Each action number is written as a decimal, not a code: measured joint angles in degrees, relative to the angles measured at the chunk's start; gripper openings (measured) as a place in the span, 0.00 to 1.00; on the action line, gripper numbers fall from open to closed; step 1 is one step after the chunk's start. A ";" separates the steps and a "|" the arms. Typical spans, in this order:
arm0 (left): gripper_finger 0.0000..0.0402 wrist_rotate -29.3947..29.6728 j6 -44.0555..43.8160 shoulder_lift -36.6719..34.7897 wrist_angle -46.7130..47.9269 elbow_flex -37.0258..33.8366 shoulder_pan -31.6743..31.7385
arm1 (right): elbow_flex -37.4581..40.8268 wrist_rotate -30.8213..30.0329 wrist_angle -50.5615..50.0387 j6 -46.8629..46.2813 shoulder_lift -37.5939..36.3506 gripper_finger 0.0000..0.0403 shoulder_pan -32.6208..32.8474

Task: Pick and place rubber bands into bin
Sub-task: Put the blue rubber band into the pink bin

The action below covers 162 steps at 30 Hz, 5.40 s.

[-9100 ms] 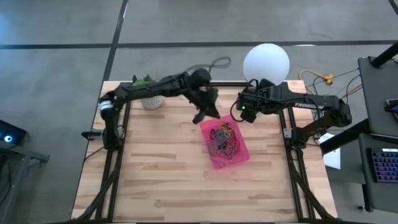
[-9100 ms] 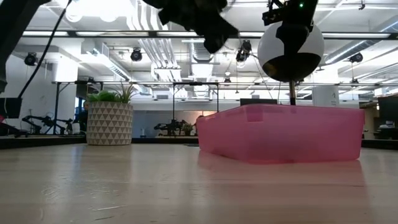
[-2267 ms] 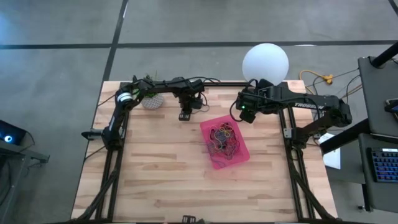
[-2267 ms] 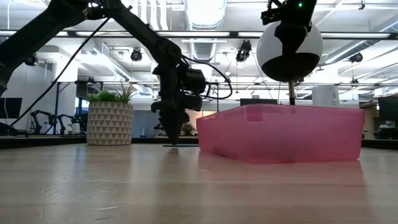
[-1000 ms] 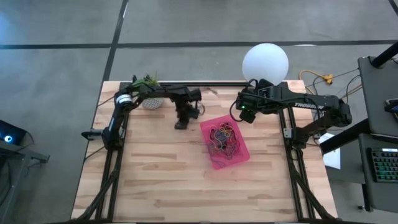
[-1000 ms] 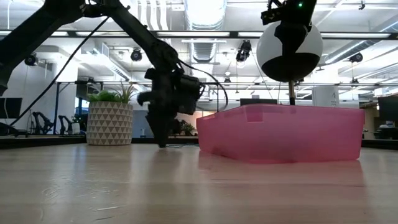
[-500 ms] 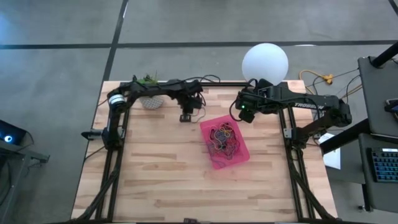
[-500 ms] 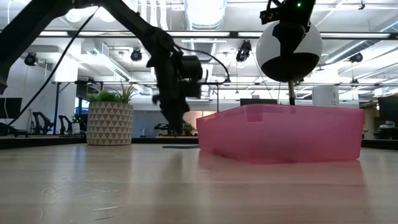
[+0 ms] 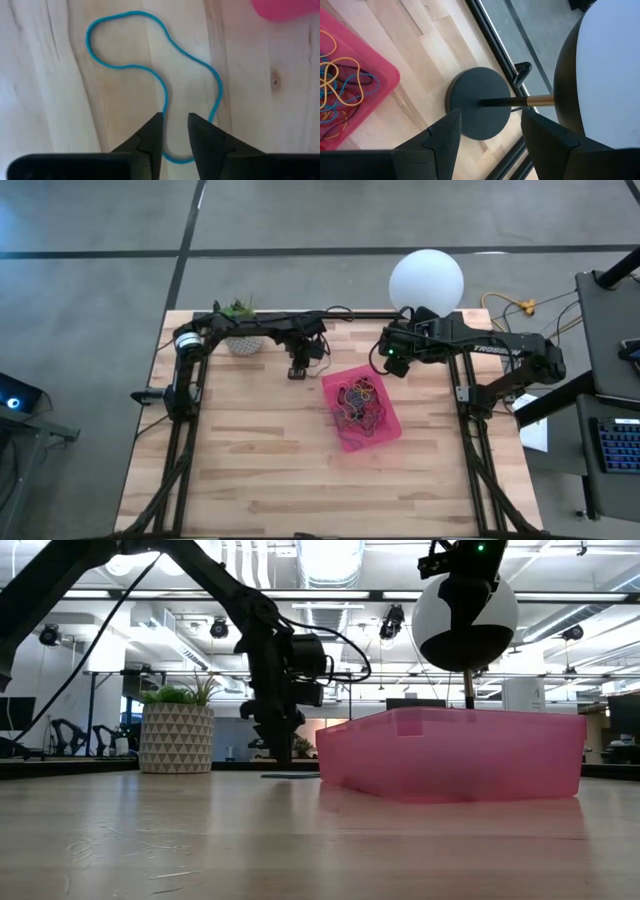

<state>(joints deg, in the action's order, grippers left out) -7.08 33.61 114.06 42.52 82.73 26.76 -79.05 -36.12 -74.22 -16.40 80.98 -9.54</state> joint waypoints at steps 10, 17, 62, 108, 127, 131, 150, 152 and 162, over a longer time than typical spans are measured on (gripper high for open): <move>0.21 0.42 0.18 0.02 -5.19 -4.35 0.28 | 0.00 0.00 -0.09 0.08 0.00 0.48 0.00; 0.21 0.22 0.20 -0.33 -8.06 -7.32 0.78 | 0.00 0.00 -0.09 0.22 0.01 0.48 0.00; 0.01 2.33 -3.15 -5.26 -1.01 -6.47 -2.90 | 0.00 0.02 1.00 -0.13 0.00 0.48 0.00; 0.01 1.86 -18.31 -4.72 -24.75 -26.24 -10.60 | 0.11 0.02 1.38 -0.11 0.01 0.48 0.00; 0.00 -5.50 -10.15 -19.22 -24.88 -22.86 -9.62 | 0.11 0.02 1.81 0.02 -0.01 0.48 0.00; 0.00 -1.46 -3.28 -18.06 -25.10 -23.51 -8.96 | 0.11 0.02 1.81 -0.07 0.01 0.48 0.00; 0.32 10.59 1.25 -8.68 -25.59 -19.10 -8.71 | 0.11 0.17 1.61 -0.09 0.00 0.48 0.00; 0.34 10.59 1.27 -8.44 -26.02 -18.80 -8.61 | 0.11 0.15 1.60 0.09 0.01 0.48 0.00; 0.34 4.96 1.07 -3.12 -25.39 -18.62 -7.89 | 0.33 -0.05 1.74 0.04 0.01 0.48 0.00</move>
<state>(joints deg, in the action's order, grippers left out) -2.12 34.68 110.94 17.13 64.11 18.87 -78.71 -36.17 -72.48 -16.36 80.99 -9.54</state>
